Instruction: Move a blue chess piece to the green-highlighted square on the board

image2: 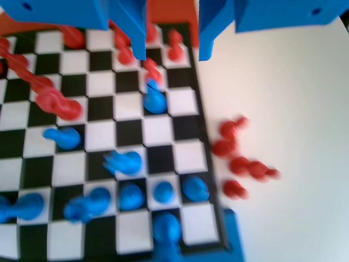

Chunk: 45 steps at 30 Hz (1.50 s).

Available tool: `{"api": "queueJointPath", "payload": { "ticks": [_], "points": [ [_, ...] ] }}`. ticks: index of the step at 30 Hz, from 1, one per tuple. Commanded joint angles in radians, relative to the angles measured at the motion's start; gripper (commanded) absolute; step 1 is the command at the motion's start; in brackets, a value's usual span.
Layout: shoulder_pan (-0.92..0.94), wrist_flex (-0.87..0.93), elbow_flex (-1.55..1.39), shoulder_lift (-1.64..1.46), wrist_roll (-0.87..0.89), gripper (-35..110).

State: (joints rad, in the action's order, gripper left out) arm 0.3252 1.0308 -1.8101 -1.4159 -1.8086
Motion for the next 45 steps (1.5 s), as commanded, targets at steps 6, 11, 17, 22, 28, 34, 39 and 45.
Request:
{"api": "queueJointPath", "payload": {
  "ticks": [6, 11, 17, 22, 28, 34, 39, 45],
  "points": [
    [-0.061, -0.132, -0.12, -0.103, -0.005, 12],
    [-0.043, -0.199, -0.173, -0.077, -0.032, 12],
    [-0.02, -0.221, -0.167, -0.041, -0.048, 12],
    [-0.002, -0.233, -0.147, -0.003, -0.058, 13],
    [0.008, -0.287, -0.146, 0.052, -0.064, 13],
    [0.002, -0.331, -0.156, 0.083, -0.064, 12],
    [-0.002, -0.371, -0.176, 0.091, -0.071, 11],
    [-0.005, -0.385, -0.189, 0.092, -0.077, 9]
  ]
}}
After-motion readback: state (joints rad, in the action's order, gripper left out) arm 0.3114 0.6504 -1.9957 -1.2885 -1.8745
